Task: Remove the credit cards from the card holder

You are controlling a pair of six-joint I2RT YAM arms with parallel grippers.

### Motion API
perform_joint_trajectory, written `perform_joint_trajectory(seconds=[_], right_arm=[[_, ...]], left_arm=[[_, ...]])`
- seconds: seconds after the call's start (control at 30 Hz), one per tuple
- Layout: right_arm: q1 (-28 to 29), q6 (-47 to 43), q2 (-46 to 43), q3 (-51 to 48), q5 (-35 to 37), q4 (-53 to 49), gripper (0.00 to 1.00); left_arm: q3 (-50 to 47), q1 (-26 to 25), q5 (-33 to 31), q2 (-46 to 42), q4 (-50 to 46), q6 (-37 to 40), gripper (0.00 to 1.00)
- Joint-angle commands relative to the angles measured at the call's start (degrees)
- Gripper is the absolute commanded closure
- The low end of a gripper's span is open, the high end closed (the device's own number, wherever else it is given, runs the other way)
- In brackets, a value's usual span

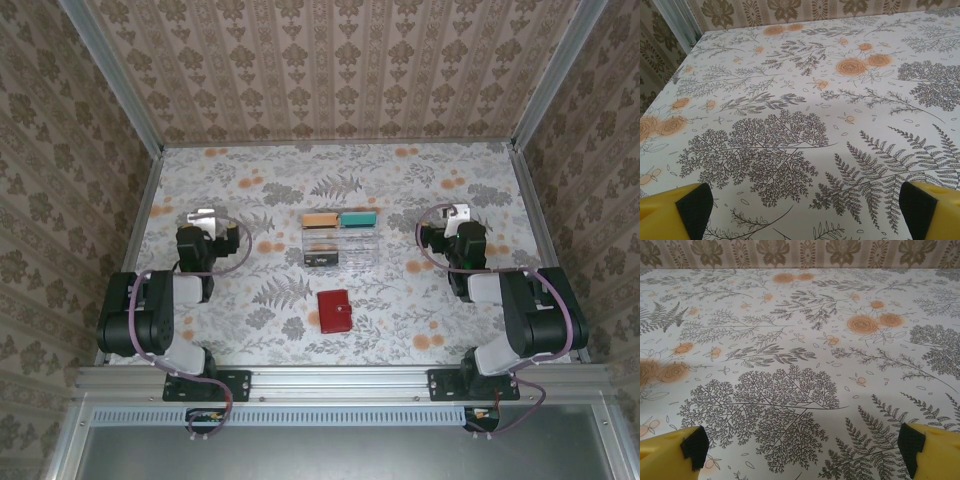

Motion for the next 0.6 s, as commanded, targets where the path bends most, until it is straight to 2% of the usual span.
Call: perform_joint_trajectory(seconds=[0.0,0.13,0.23,0.37,0.43,0.57], right_arm=[[-0.3,1.5,-0.2,1.5,2.2,-0.8,0.0],[-0.3,3.2,-7.6,5.1,6.7,-13.7,0.0],[-0.3,6.0,-15.2,6.2,9.1,-20.2,0.0],[-0.4,20.2,-22.2,15.0,18.5,-43.3,0.0],[-0.6,23.9,-23.1,20.0,20.8,-52.8,0.0],[-0.5,21.5,-25.1,23.9,11.4,-58.2,0.0]], left_arm=[[1.7,0.5,1.0,-2.2,-2.8,0.8,0.0],[10.0,-0.4,-2.7,-12.4,-25.9,-1.4,0.0],[19.2,-0.2,-7.2,-17.3,-44.7,-10.2,0.0],[29.4,1.5,-7.7,-20.5,-65.4,-22.2,0.0],[30.5,2.5,-1.9,-21.8,-68.5,-23.4,0.0],[28.8,1.2,3.4,-25.6,-70.4,-28.3,0.0]])
